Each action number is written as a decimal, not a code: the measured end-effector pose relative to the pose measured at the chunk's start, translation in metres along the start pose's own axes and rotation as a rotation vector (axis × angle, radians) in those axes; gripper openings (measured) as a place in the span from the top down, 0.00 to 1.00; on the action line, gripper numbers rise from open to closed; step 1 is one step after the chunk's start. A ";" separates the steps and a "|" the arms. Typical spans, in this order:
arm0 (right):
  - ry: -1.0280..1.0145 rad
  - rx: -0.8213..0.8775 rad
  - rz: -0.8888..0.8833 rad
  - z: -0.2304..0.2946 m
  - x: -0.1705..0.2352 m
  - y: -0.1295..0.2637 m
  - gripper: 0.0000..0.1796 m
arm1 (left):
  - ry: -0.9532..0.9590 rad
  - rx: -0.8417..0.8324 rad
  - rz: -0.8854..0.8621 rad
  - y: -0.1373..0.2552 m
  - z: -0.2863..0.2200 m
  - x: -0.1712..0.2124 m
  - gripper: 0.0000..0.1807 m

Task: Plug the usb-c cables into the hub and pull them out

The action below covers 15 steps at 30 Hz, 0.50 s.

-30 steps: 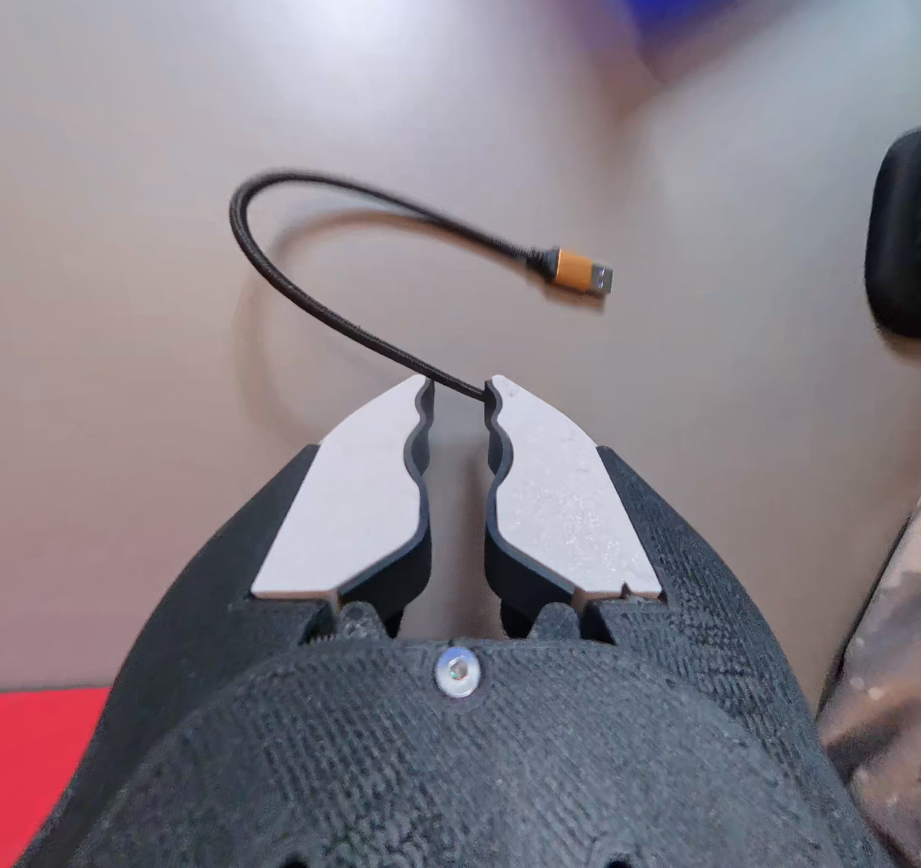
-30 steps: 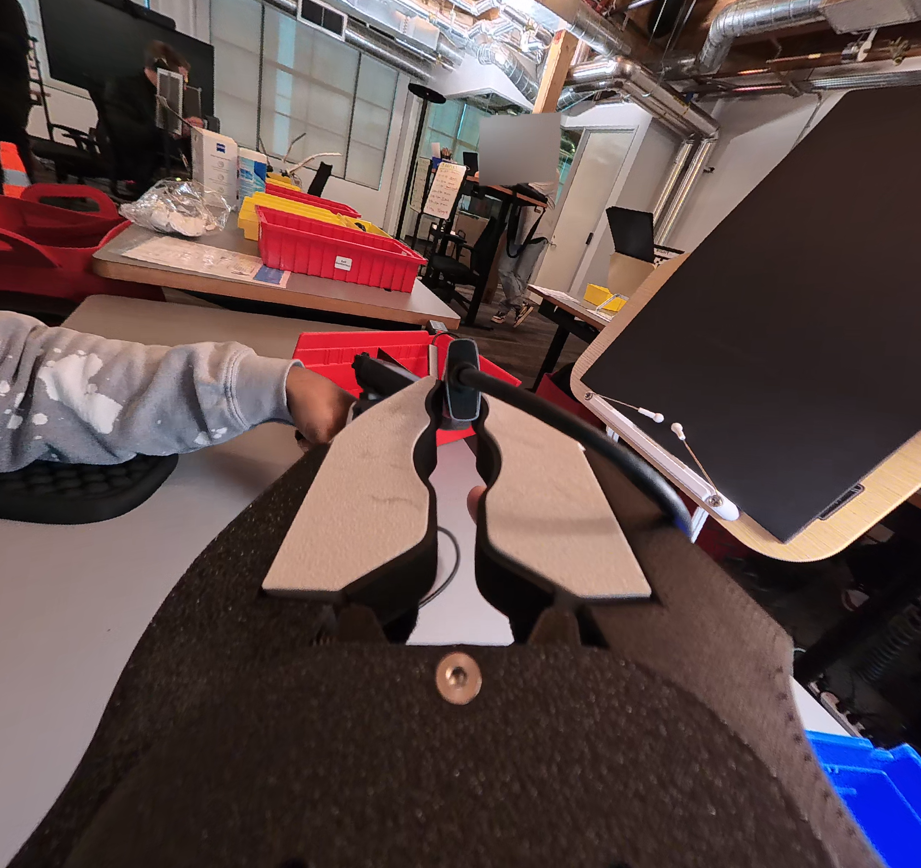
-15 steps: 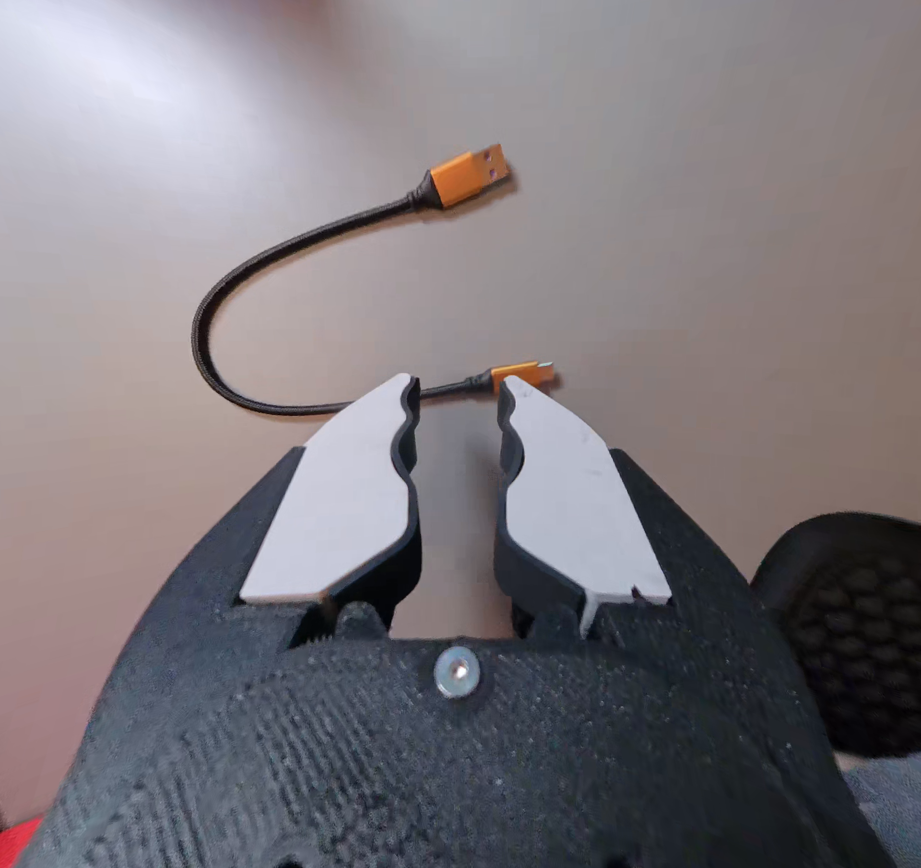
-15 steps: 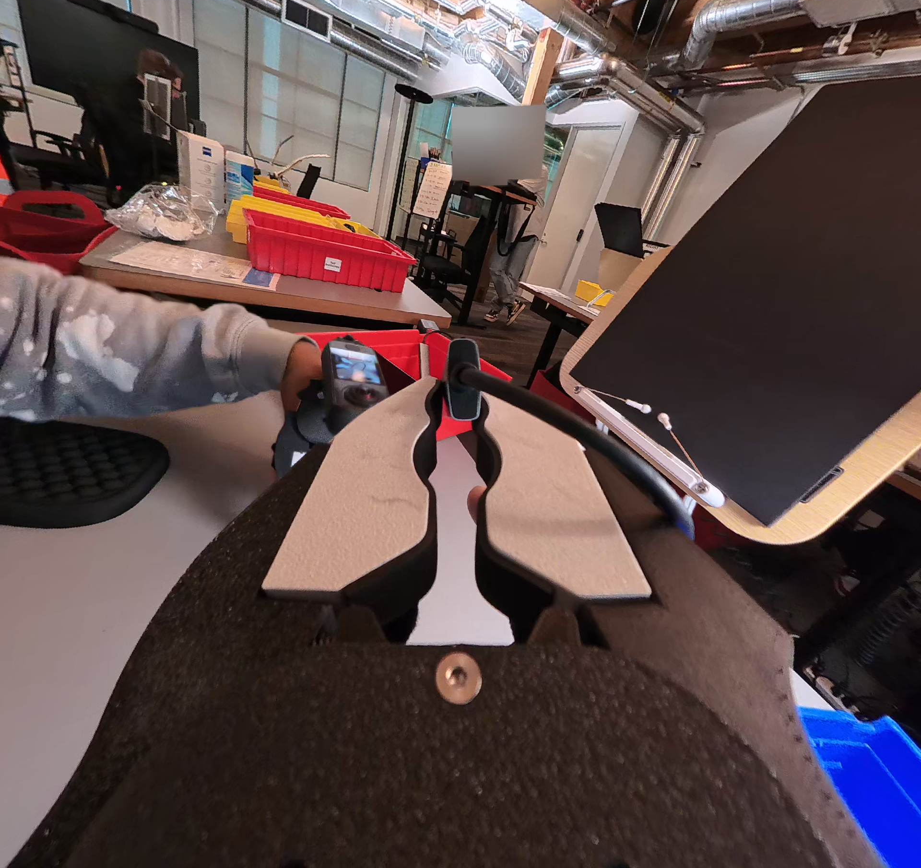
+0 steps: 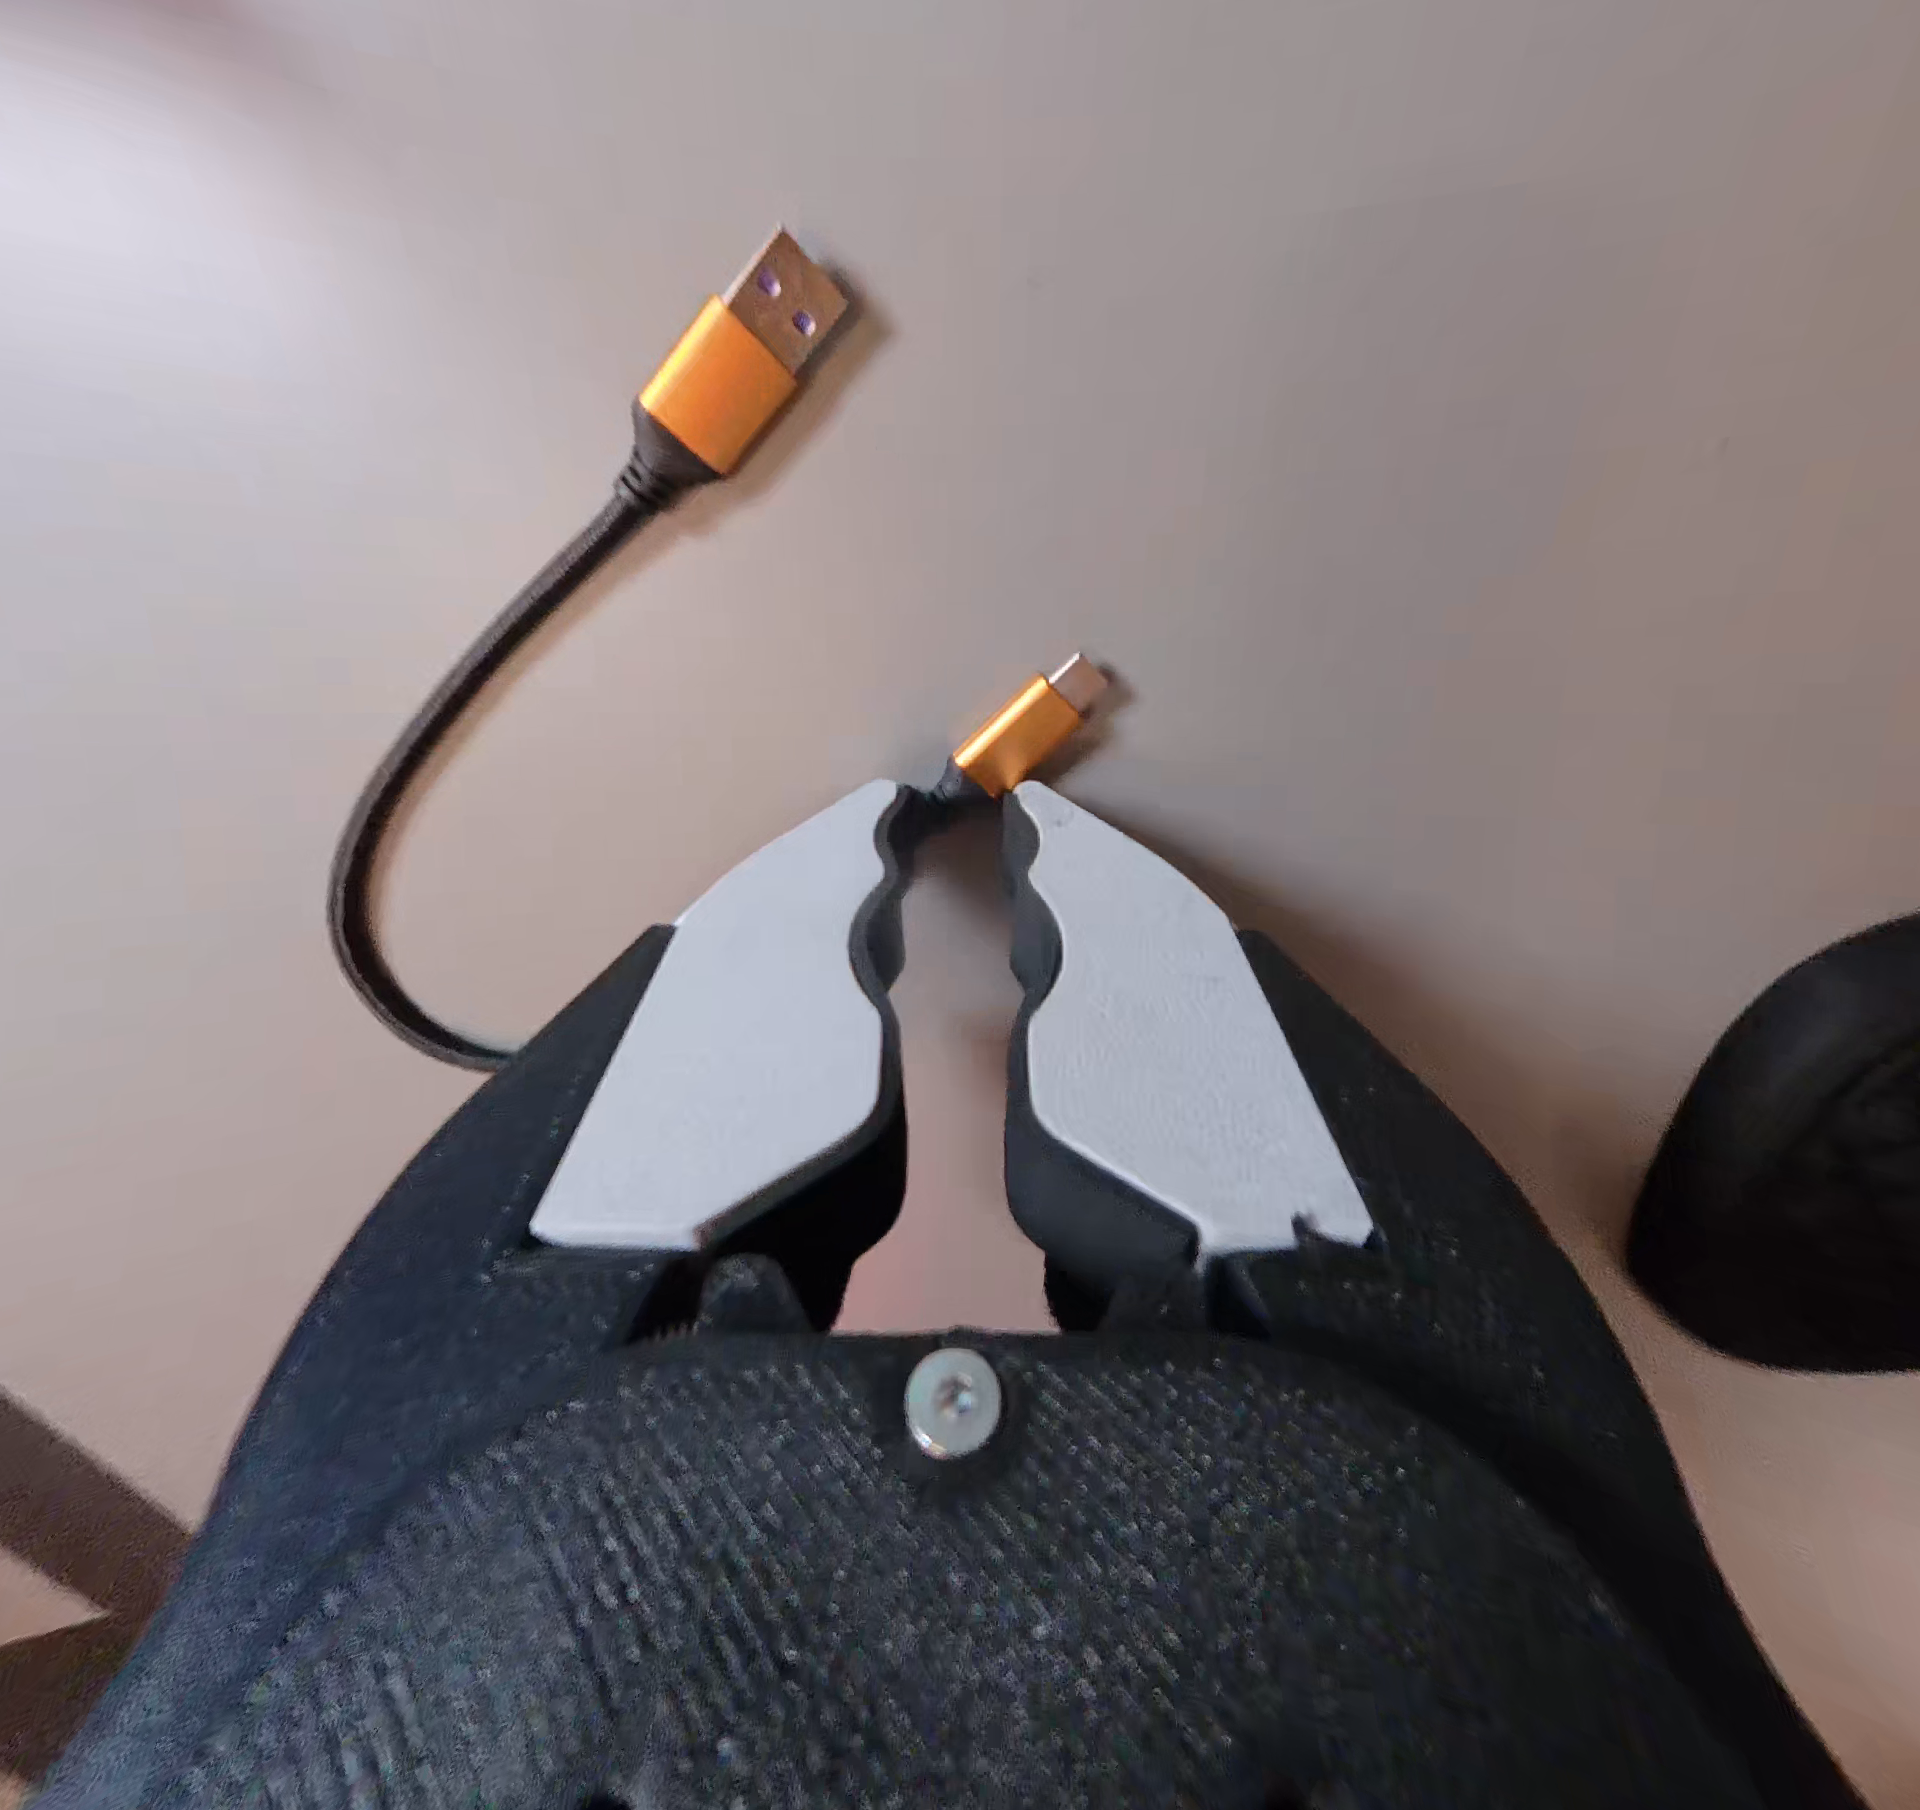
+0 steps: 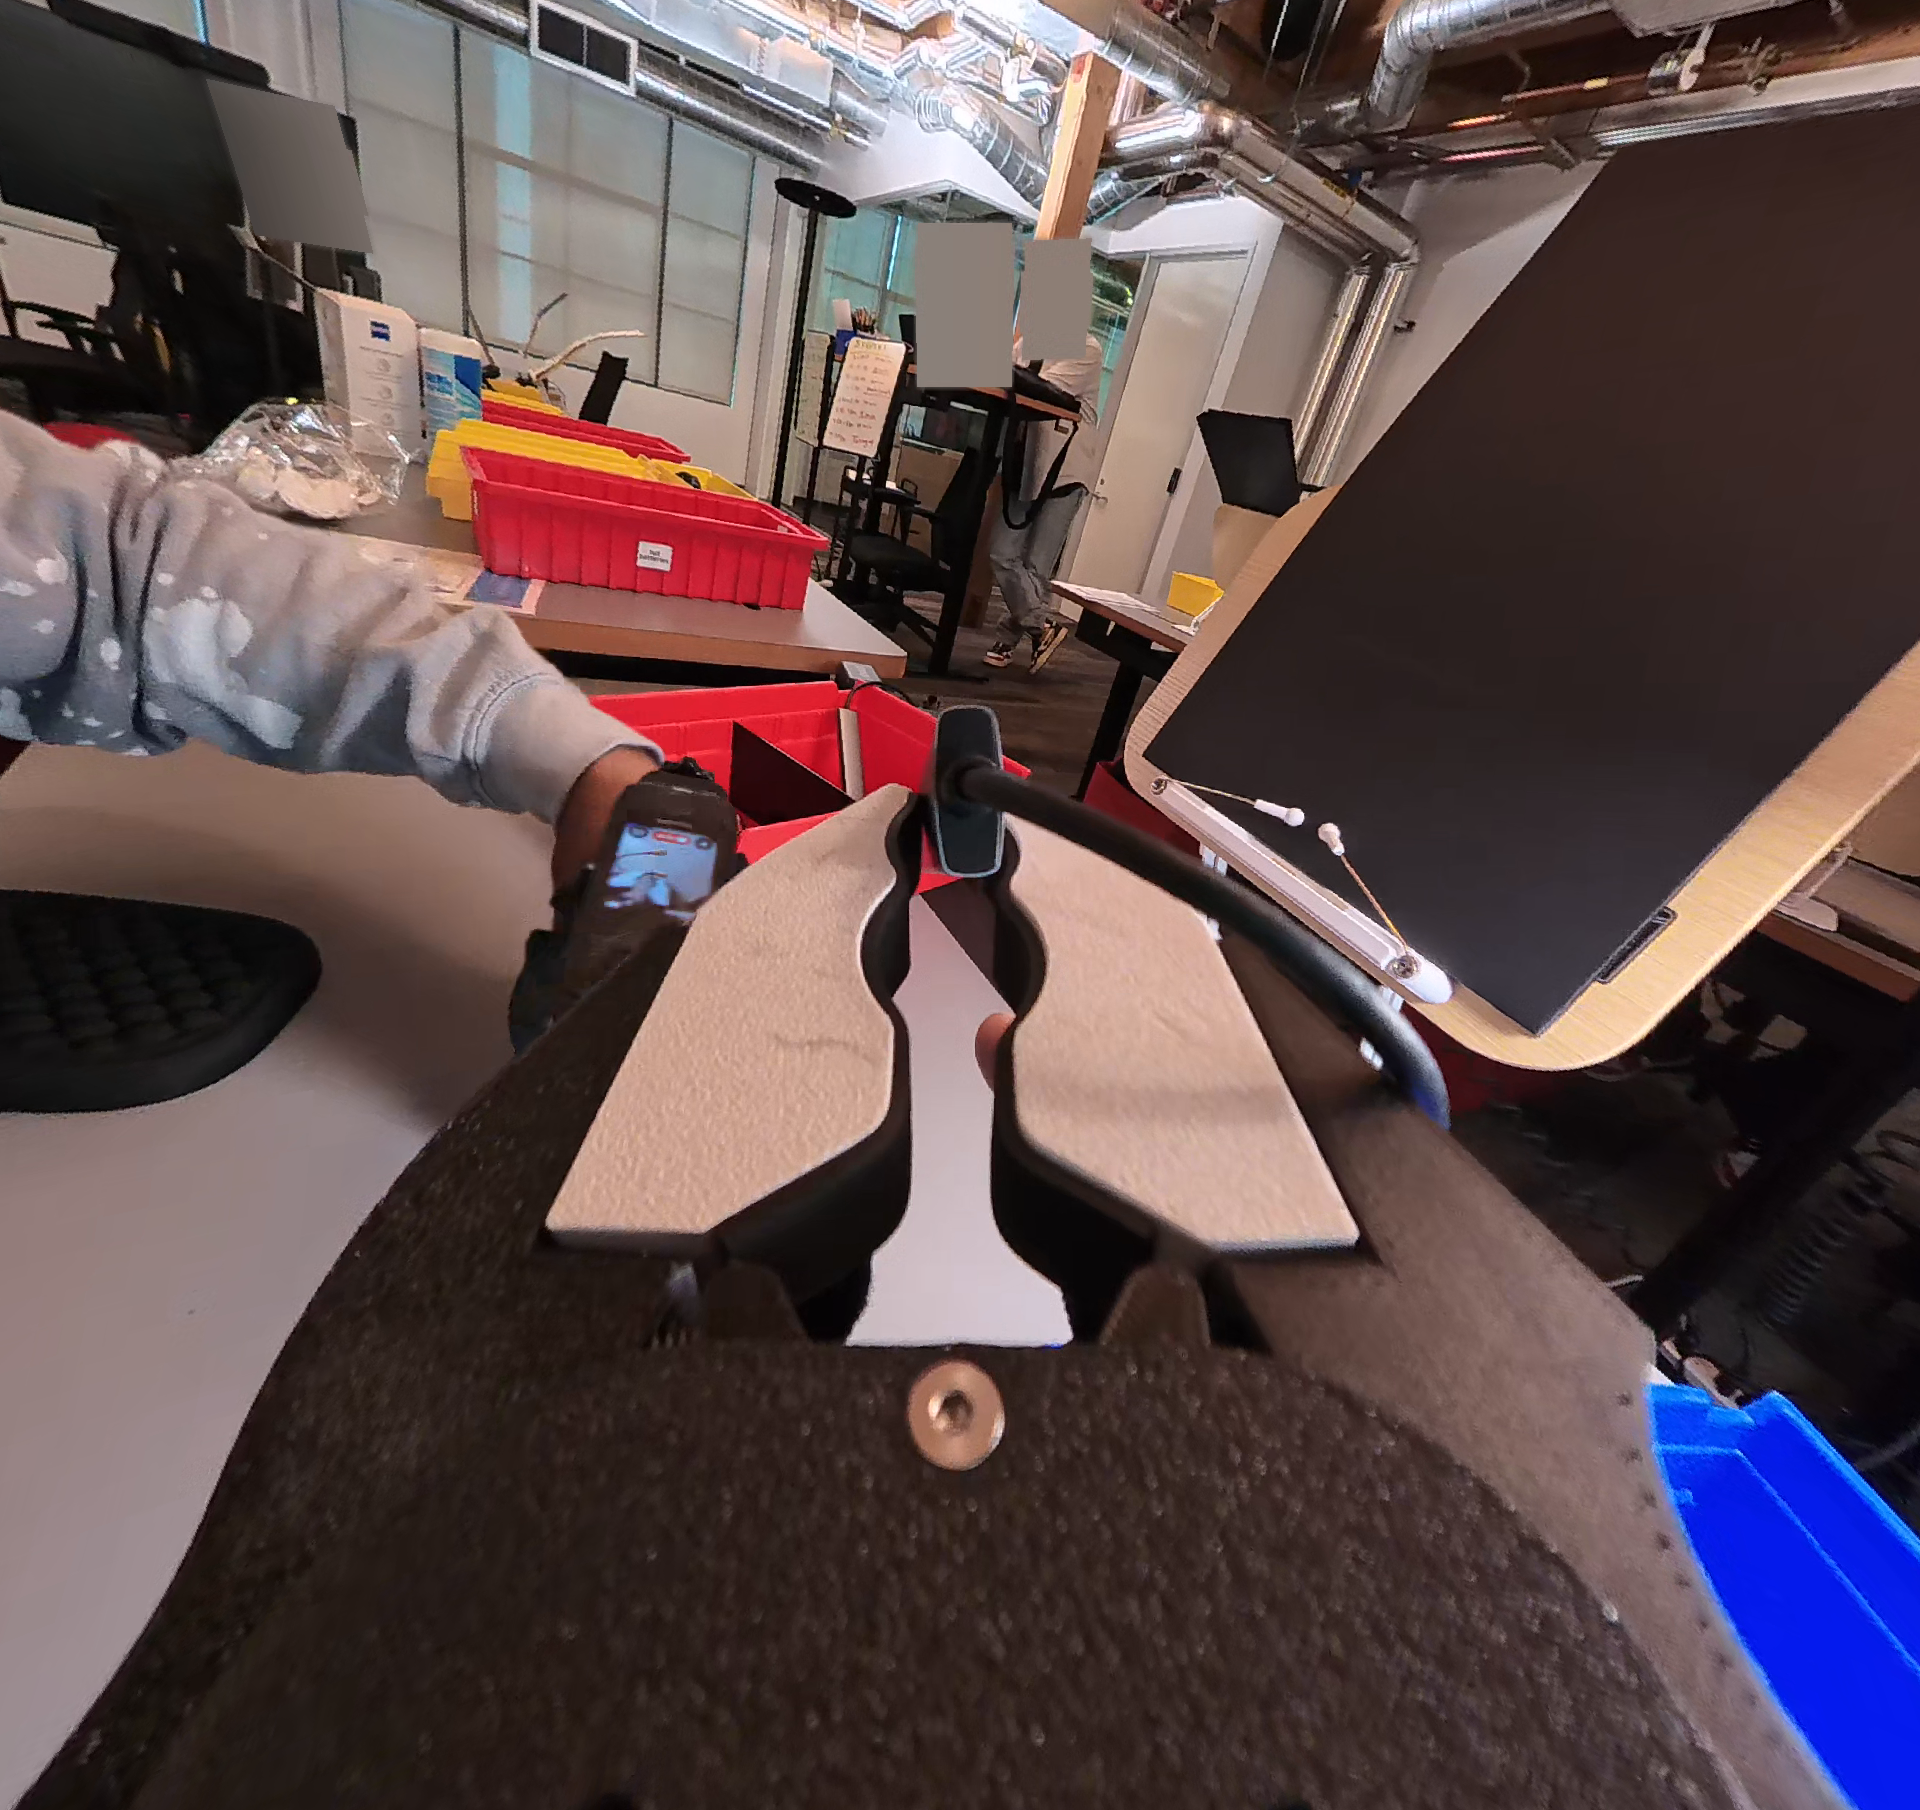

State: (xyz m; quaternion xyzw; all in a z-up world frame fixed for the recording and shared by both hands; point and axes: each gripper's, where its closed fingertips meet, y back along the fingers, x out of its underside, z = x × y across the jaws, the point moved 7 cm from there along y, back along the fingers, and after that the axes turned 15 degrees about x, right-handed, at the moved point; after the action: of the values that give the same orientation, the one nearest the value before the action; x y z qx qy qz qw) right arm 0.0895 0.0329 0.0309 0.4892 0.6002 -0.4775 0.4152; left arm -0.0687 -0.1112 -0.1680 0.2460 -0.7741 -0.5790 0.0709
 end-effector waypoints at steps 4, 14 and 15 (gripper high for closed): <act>-0.003 0.007 -0.010 -0.002 -0.003 0.003 0.94 | 0.435 -0.064 -0.253 0.003 0.011 0.004 0.95; -0.033 -0.020 -0.014 -0.002 -0.003 0.004 0.94 | 0.515 -0.101 -0.591 -0.001 -0.008 0.016 0.92; -0.033 -0.025 -0.011 -0.001 -0.002 0.003 0.94 | 0.495 -0.111 -0.585 -0.001 -0.008 0.015 0.92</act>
State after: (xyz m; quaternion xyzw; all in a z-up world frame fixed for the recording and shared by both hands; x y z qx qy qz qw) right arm 0.0931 0.0337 0.0327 0.4727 0.6021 -0.4800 0.4285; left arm -0.0786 -0.1253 -0.1696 0.5845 -0.5981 -0.5390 0.1005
